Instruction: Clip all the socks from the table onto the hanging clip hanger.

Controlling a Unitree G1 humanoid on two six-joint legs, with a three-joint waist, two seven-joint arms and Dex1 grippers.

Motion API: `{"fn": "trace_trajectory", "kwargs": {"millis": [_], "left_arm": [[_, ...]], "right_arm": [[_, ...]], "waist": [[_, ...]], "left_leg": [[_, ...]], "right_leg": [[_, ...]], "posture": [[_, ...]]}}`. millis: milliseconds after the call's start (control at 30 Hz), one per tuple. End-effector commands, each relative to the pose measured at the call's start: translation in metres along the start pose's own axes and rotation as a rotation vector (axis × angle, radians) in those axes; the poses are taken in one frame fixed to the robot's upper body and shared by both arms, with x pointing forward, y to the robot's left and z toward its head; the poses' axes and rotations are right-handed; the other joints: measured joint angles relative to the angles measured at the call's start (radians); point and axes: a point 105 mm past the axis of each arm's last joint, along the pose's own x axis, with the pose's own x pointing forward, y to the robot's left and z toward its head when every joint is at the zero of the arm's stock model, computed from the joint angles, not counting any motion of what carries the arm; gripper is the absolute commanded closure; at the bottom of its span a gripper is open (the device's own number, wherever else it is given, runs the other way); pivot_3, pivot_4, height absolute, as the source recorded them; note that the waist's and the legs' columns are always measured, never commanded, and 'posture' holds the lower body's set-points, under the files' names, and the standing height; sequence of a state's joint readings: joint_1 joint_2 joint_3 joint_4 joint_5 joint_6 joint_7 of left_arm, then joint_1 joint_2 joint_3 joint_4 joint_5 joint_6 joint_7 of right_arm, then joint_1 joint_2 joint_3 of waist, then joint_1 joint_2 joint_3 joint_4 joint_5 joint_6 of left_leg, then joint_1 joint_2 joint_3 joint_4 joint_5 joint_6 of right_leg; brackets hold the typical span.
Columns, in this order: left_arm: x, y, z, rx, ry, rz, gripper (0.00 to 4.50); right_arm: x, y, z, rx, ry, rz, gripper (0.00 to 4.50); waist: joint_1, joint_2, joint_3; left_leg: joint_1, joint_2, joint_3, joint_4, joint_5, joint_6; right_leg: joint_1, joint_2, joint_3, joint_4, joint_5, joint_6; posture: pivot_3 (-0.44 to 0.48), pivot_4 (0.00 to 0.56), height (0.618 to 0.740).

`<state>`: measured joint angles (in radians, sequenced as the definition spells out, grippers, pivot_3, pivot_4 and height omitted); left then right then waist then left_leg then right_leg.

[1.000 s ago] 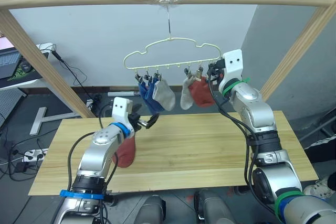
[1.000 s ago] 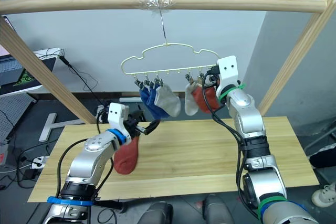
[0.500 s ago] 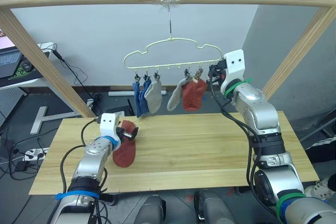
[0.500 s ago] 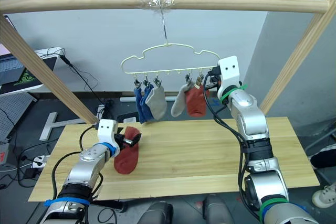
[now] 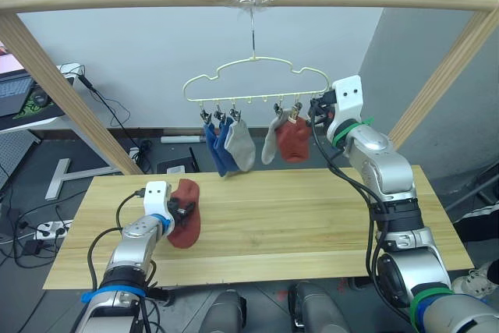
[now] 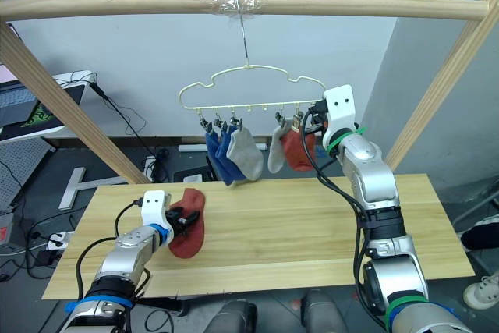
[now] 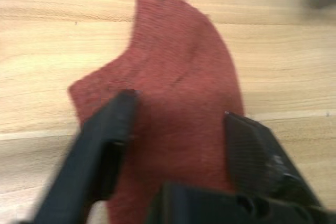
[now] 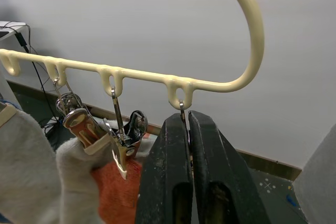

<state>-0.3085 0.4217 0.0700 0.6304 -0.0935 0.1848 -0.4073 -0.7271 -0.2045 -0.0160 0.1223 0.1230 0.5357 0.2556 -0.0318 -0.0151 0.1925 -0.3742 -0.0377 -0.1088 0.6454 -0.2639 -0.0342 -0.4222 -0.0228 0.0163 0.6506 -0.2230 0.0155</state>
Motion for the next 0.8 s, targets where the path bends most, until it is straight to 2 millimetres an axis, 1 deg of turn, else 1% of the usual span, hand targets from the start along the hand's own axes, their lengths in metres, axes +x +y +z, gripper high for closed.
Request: {"fn": "trace_trajectory", "kwargs": {"millis": [33, 167, 200, 333, 433, 600, 667, 700, 733, 800], "left_arm": [[0.0, 0.0, 0.0, 0.01, -0.004, -0.001, 3.08], [0.001, -0.007, 0.001, -0.012, -0.007, -0.039, 4.31], [0.001, -0.009, 0.002, -0.026, -0.011, -0.045, 4.46], [-0.001, -0.008, 0.011, -0.03, -0.05, -0.045, 4.46], [-0.006, -0.01, 0.024, -0.039, -0.097, -0.07, 4.46], [-0.015, -0.03, 0.038, -0.032, -0.136, -0.181, 4.46], [-0.02, -0.044, 0.05, -0.055, -0.182, -0.243, 4.46], [-0.027, -0.063, 0.071, -0.134, -0.266, -0.336, 4.46], [-0.037, -0.084, 0.094, -0.153, -0.349, -0.446, 4.46], [-0.051, -0.108, 0.12, -0.147, -0.438, -0.564, 4.46]], "right_arm": [[-0.003, -0.005, 0.007, 0.001, -0.024, -0.018, 4.5], [-0.004, -0.006, 0.007, 0.002, -0.024, -0.021, 4.5], [-0.004, -0.007, 0.007, 0.002, -0.024, -0.022, 4.5], [-0.004, -0.007, 0.008, 0.001, -0.024, -0.024, 4.5], [-0.004, -0.006, 0.007, 0.002, -0.022, -0.021, 4.5], [-0.004, -0.005, 0.007, 0.004, -0.024, -0.015, 4.5], [-0.004, -0.004, 0.008, 0.004, -0.025, -0.011, 4.5], [-0.004, -0.004, 0.01, 0.016, -0.024, -0.001, 4.5], [-0.004, -0.004, 0.014, 0.047, -0.018, 0.013, 4.5], [-0.006, -0.004, 0.022, 0.079, -0.003, 0.045, 4.5]], "waist": [[0.0, 0.0, 0.0], [0.0, 0.0, 0.0], [0.0, 0.0, 0.0], [0.0, 0.0, 0.0], [0.0, 0.0, 0.0], [0.0, 0.0, 0.0], [0.0, 0.0, 0.0], [0.001, 0.0, 0.0], [0.001, 0.0, 0.0], [0.005, 0.0, 0.0]], "left_leg": [[0.0, 0.0, 0.0, 0.0, 0.0, 0.0], [0.0, 0.0, 0.0, 0.0, 0.0, 0.0], [0.0, 0.0, 0.0, 0.0, 0.0, 0.0], [0.0, 0.0, 0.0, 0.0, 0.0, 0.0], [0.0, 0.0, 0.0, 0.0, 0.0, 0.0], [-0.001, 0.0, -0.001, 0.0, 0.0, 0.0], [-0.001, 0.0, -0.001, 0.0, 0.0, 0.0], [-0.001, 0.0, -0.001, 0.0, 0.0, 0.0], [-0.001, 0.0, 0.0, 0.0, 0.0, 0.0], [-0.003, -0.001, -0.002, 0.001, 0.0, 0.0]], "right_leg": [[0.0, 0.0, 0.0, 0.0, 0.0, 0.0], [0.0, 0.0, 0.0, 0.0, 0.0, 0.0], [0.0, 0.0, 0.0, 0.0, 0.0, 0.0], [0.0, 0.0, 0.0, 0.0, 0.0, 0.0], [0.0, 0.0, 0.0, 0.0, 0.0, 0.0], [0.0, 0.0, 0.0, -0.001, 0.0, 0.0], [0.0, 0.0, 0.0, -0.001, 0.0, 0.0], [0.0, 0.0, 0.0, -0.001, 0.0, 0.0], [0.0, 0.0, 0.0, -0.001, 0.0, 0.0], [0.0, -0.001, 0.001, -0.002, 0.0, 0.0]], "posture": [[-0.028, 0.187, 0.74], [-0.03, 0.186, 0.74], [-0.03, 0.186, 0.74], [-0.031, 0.186, 0.74], [-0.029, 0.187, 0.74], [-0.022, 0.185, 0.74], [-0.019, 0.181, 0.74], [-0.019, 0.181, 0.74], [-0.017, 0.18, 0.74], [-0.017, 0.18, 0.74]]}}
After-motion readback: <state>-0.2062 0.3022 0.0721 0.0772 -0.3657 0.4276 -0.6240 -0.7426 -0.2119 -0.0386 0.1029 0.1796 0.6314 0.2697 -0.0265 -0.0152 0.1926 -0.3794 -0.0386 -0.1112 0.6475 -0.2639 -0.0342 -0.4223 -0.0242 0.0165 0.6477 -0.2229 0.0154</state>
